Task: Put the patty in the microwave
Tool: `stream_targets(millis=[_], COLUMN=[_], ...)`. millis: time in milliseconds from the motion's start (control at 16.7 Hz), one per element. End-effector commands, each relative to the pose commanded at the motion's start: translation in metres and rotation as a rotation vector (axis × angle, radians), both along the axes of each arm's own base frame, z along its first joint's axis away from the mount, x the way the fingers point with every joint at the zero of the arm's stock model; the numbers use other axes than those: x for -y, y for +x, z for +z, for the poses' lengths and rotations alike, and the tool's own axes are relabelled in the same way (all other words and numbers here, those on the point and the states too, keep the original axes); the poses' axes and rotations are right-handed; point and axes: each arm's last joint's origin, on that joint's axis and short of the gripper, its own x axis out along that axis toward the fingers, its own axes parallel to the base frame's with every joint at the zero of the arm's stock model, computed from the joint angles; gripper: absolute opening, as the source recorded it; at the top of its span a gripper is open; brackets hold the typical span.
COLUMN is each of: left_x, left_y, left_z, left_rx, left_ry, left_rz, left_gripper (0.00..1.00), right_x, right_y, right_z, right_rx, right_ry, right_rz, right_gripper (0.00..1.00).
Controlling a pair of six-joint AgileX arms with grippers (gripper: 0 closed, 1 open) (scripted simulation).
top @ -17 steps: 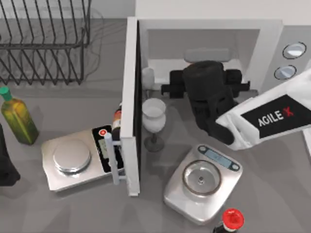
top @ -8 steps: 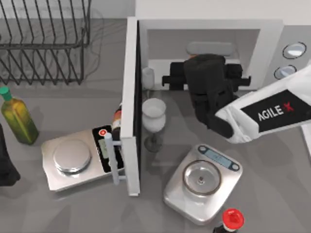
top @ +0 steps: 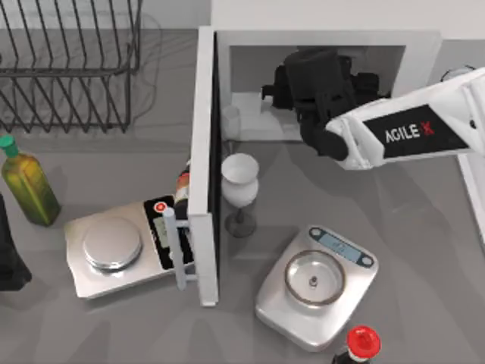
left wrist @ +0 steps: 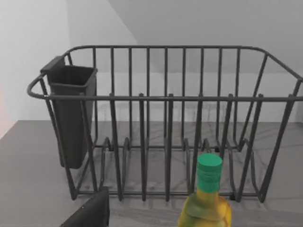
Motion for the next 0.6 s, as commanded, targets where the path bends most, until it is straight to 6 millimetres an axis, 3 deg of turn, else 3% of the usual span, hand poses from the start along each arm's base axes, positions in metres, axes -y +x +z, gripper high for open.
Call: stream_targets(millis=[300, 600], left_x=[0.000, 0.000], left_y=[0.000, 0.000], left_z=[0.000, 0.000], left_rx=[0.000, 0.000], left_ry=[0.000, 0.000], left_rz=[0.000, 0.000], left_gripper=[1.00, 1.00], right_x=[-0.014, -0.023], right_y=[0.042, 0.052], right_z=[-0.006, -0.019], right_rx=[0.028, 0.044], right_ry=[0.001, -0.006], right_rz=[0.092, 0.158], right_gripper=[0.00, 0.00])
